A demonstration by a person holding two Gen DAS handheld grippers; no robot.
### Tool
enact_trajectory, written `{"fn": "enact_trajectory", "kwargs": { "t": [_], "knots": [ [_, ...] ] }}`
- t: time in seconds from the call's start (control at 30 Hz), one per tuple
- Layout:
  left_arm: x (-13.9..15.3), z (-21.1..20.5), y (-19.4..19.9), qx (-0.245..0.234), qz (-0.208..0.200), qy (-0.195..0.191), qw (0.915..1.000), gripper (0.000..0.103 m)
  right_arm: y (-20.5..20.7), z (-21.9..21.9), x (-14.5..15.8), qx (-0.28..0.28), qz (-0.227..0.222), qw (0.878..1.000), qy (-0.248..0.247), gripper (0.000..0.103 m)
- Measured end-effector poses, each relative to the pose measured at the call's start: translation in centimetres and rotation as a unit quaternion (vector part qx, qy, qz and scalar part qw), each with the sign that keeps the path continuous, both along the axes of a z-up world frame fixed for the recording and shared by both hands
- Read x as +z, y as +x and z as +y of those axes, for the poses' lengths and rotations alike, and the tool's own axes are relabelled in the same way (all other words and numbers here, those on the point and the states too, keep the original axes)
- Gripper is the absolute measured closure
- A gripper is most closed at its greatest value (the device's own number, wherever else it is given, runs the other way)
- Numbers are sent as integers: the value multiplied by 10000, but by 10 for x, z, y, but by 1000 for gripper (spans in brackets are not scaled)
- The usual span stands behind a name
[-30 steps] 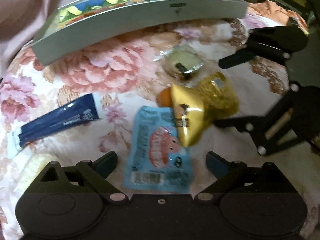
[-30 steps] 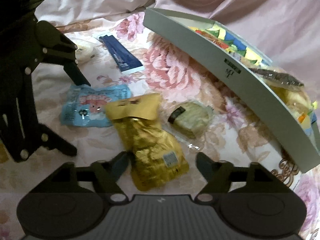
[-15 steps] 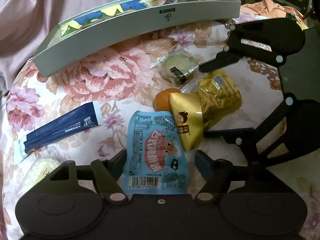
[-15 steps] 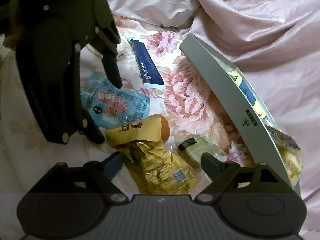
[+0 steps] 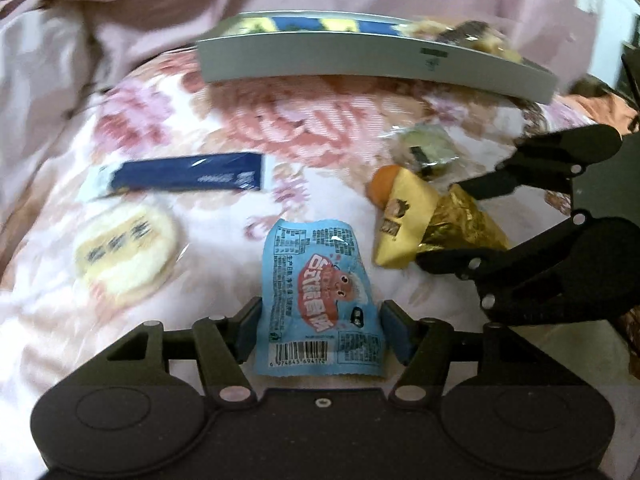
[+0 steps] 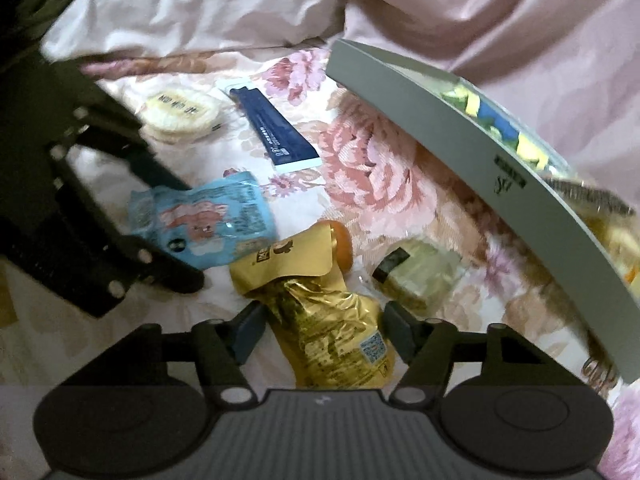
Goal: Organize snacks
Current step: 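Grasp the light-blue pouch with the left tool while the right tool grasps the gold pouch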
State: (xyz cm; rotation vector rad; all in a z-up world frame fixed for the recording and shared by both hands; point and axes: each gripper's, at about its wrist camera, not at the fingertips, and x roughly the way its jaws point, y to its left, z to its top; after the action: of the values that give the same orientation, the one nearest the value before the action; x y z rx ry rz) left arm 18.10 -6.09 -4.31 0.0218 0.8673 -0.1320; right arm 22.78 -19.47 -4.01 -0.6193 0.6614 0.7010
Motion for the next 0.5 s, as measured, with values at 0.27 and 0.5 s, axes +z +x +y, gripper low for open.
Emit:
{"fn": "enact_trajectory", "kwargs": {
  "t": [0.27,0.5],
  "knots": [
    [2,5,-26,353,-49,85,9993,36,8,-6,5,-473,627,9958,478,47],
    [-4,-5,-30,279,-291,454,9982,25,11,-7,5,-585,863,9916,761,46]
  ]
}}
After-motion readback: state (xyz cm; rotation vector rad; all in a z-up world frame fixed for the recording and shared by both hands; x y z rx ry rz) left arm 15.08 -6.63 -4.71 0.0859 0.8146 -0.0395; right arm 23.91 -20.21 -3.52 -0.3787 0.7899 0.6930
